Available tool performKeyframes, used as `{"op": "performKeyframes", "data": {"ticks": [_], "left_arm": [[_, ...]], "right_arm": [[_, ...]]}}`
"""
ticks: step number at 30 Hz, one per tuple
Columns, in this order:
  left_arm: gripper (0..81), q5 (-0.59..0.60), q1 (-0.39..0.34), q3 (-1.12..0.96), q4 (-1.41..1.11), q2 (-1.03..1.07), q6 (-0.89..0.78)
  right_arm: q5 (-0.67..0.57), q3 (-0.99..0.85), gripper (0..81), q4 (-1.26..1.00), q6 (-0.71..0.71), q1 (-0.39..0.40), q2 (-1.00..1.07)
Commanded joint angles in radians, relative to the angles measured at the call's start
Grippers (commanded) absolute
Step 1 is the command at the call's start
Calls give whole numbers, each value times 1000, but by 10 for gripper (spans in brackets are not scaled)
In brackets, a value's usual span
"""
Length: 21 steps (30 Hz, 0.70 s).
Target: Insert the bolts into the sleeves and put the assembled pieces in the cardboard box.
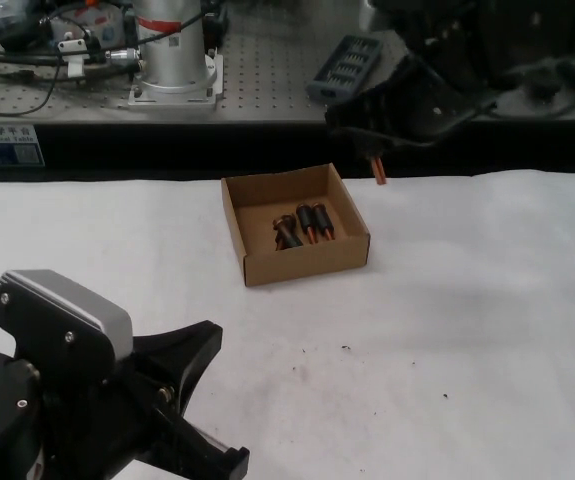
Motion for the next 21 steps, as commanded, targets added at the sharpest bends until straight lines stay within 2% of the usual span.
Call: {"op": "performKeyframes", "data": {"ticks": [1, 12, 17, 21], "left_arm": [[7, -15, -1, -11, -4, -11, 28], [7, -15, -1, -11, -4, -11, 33], [7, -15, -1, -11, -4, -11, 33], [7, -15, -1, -11, -4, -11, 33]], "right_arm": [[-37, -109, 57, 5, 9, -10, 59], [-37, -257, 57, 86, 22, -45, 257], [-141, -291, 57, 63, 29, -60, 325], [-164, -334, 57, 61, 40, -63, 374]]}}
